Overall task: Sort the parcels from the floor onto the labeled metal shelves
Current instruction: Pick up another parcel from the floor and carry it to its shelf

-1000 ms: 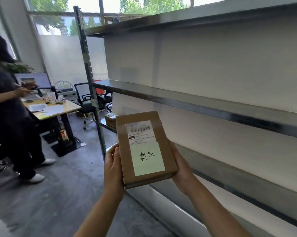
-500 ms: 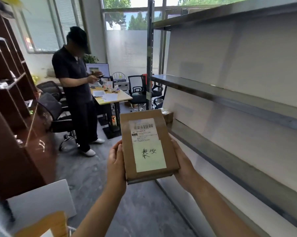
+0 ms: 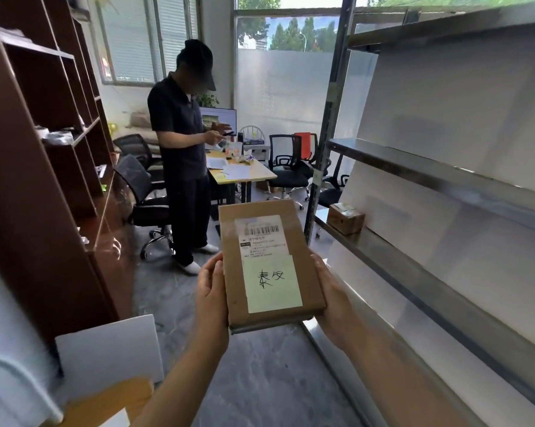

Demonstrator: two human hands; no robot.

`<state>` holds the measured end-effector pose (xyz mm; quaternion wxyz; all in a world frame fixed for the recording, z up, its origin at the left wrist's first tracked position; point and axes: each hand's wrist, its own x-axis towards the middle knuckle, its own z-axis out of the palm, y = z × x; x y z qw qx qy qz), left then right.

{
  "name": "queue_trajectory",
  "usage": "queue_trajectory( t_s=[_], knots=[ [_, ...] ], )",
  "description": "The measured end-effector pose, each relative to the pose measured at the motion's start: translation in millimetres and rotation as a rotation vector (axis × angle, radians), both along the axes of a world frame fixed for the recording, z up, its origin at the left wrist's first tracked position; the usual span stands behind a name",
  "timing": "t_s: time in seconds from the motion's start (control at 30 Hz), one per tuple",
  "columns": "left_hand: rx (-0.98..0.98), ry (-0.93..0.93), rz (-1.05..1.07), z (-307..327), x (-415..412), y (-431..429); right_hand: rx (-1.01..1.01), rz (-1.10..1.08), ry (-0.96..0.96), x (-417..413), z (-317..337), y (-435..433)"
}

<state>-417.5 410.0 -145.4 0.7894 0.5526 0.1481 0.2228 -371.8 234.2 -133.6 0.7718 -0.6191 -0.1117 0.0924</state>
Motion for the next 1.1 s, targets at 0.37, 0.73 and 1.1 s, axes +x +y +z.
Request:
queue_trajectory(
  t_s=[0.37, 0.73, 1.1],
  knots=[
    [0.028, 0.093, 0.066, -26.6, 23.4, 66.7, 0.031, 0.071, 0.095, 35.6, -33.8, 66.6],
    [0.049, 0.098, 0.138, -29.7, 74.9, 67.9, 0.029, 0.093, 0.143, 105.6, -37.1, 73.6],
    [0.138, 0.120, 0.245, -14.0, 143.3, 68.4, 0.091, 0.210, 0.125, 195.9, -33.8, 81.6]
  ],
)
